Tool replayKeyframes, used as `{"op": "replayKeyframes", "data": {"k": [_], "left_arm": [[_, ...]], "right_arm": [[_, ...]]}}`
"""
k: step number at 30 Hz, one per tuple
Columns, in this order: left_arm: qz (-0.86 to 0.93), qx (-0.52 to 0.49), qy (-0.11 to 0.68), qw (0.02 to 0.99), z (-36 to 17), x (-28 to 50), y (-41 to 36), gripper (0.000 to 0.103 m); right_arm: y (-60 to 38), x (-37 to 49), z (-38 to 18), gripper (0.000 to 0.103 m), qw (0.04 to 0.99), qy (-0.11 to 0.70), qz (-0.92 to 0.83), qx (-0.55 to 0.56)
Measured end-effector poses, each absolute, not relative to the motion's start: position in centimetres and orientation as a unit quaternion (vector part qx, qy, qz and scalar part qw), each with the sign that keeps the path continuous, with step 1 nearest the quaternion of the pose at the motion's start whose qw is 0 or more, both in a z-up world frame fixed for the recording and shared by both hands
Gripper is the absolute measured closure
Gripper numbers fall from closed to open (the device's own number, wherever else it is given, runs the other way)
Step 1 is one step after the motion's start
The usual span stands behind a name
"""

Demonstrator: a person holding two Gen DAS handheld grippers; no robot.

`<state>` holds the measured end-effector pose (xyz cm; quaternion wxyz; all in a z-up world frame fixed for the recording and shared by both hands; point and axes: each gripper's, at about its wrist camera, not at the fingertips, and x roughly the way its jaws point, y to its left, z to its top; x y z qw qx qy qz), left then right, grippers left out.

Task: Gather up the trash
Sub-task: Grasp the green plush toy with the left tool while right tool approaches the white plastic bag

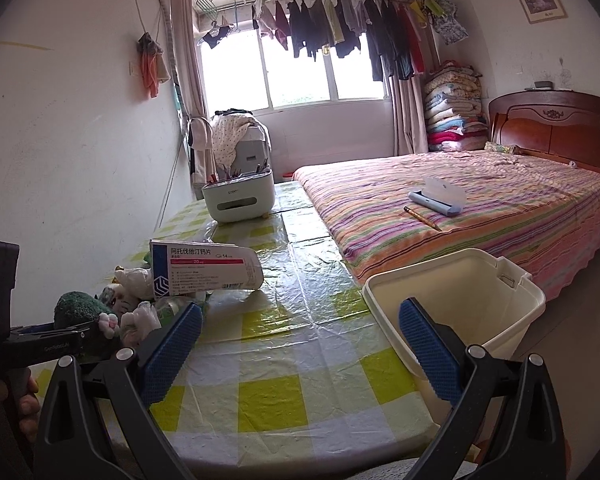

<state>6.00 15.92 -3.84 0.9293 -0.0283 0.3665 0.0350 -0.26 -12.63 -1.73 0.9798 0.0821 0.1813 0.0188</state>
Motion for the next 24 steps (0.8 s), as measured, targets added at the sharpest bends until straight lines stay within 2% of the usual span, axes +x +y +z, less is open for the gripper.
{"op": "replayKeyframes", "data": {"k": [6,12,24], "left_arm": [[0.029,-0.072,0.338,0.938,-3.1,4.6,17.1,0.032],[0.041,-0.063,0.284,0.956,-1.3,2.7,17.4,0.032],[0.074,-0.090,0.242,0.963,1.0,1.6,19.0,0.031]], "right_arm": [[-10.1,0.3,-1.5,0.007,0.982,0.169,0.058,0.055],[-7.2,1.4,-1.8,0.007,0.977,0.176,0.118,0.036],[-3.0,6.9,-2.9,0.007,0.938,0.268,0.209,0.066]]}}
